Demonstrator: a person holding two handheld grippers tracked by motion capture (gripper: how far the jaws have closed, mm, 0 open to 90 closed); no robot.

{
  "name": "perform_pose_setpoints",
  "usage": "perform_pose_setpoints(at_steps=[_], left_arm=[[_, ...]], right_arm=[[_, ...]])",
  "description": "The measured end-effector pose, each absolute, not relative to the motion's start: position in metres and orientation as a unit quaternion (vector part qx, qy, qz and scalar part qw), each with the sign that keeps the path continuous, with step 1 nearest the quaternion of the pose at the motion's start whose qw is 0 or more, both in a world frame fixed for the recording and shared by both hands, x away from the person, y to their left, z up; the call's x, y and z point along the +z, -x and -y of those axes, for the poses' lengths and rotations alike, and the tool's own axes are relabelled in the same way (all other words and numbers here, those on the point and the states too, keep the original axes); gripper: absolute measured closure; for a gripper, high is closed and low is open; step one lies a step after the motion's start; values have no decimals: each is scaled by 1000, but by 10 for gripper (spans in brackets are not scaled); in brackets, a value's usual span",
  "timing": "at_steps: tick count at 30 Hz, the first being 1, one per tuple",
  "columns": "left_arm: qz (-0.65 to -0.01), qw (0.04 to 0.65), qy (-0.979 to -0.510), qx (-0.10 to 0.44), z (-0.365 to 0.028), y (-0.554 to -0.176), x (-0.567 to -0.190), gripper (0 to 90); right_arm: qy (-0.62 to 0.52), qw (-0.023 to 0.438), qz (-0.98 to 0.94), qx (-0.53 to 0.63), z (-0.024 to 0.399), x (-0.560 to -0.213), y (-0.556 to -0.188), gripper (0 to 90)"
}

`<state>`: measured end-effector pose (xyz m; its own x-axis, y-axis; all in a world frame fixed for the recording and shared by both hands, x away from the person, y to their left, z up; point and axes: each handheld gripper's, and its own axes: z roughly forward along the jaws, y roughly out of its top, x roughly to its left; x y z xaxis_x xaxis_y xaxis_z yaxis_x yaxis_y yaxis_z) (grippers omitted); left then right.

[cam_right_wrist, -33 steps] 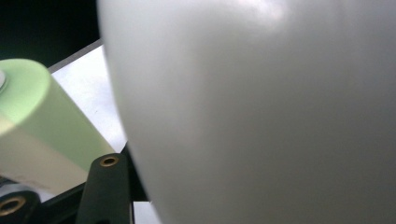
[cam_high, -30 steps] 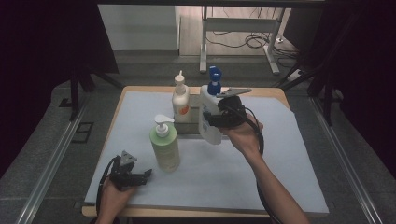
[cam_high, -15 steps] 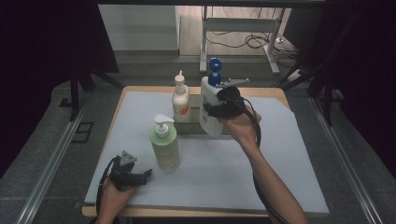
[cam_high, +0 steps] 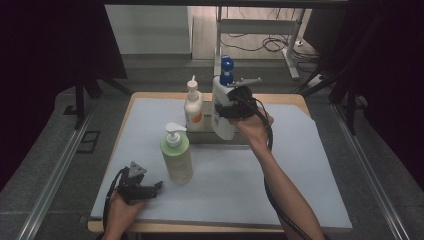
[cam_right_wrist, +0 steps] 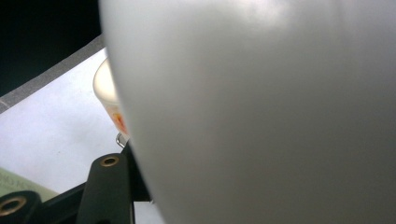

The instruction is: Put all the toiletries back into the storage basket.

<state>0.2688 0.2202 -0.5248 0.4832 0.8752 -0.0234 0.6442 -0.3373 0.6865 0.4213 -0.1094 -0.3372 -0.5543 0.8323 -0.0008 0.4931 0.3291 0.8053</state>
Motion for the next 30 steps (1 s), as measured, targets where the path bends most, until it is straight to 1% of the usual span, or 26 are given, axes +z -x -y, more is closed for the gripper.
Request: perform_pose_setpoints(at_steps=[18,30], left_arm=[[-476,324,-798,179,-220,-269,-525,127],[-476,324,-798,179,-220,-269,-525,126]], right_arm=[[-430,222,-779,399,93,-339,-446,413],[-442,225,-773,396,89,-352,-462,413]])
